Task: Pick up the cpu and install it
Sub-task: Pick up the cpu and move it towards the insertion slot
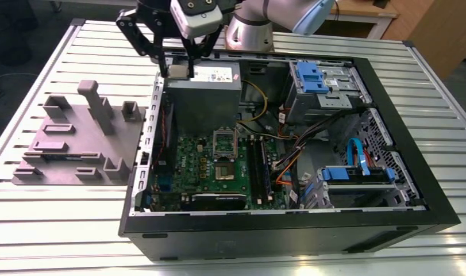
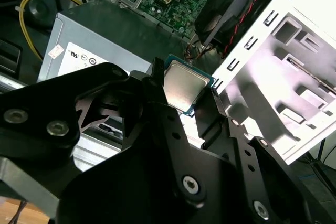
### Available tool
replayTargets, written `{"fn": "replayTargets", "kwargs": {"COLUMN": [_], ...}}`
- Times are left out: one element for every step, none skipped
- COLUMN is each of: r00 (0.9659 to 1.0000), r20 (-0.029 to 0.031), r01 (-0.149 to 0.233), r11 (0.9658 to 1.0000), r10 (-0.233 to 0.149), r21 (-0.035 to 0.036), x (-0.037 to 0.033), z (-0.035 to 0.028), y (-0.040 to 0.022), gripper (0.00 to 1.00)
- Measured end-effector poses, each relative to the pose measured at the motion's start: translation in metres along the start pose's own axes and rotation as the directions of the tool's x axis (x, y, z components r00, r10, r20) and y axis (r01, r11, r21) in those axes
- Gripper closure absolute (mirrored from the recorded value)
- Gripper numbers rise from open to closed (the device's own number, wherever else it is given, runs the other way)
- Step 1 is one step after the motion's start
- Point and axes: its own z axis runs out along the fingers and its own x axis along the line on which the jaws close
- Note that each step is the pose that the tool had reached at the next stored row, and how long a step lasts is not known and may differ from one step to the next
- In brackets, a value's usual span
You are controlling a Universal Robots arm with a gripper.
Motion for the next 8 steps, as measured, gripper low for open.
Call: {"fn": "replayTargets", "kwargs": {"r00": [1.0000,1.0000,1.0000,1.0000,1.0000,1.0000,1.0000,1.0000], "r20": [0.0000,-0.0001,0.0000,0.0000,0.0000,0.0000,0.0000,0.0000], "r01": [0.000,0.000,0.000,0.000,0.000,0.000,0.000,0.000], "r11": [1.0000,1.0000,1.0000,1.0000,1.0000,1.0000,1.0000,1.0000], "r10": [0.000,0.000,0.000,0.000,0.000,0.000,0.000,0.000], "r21": [0.0000,0.0001,0.0001,0.0000,0.0000,0.0000,0.0000,0.0000], "x": [-0.0005,-0.0011,-0.0017,-0.0024,-0.0031,-0.0039,-0.0047,-0.0056], "z": [0.0000,0.0000,0.0000,0.0000,0.0001,0.0001,0.0001,0.0001], "y": [0.0000,0.0000,0.0000,0.0000,0.0000,0.0000,-0.0001,-0.0001], "gripper": [0.53,0.53,0.53,0.53,0.53,0.53,0.53,0.53]}}
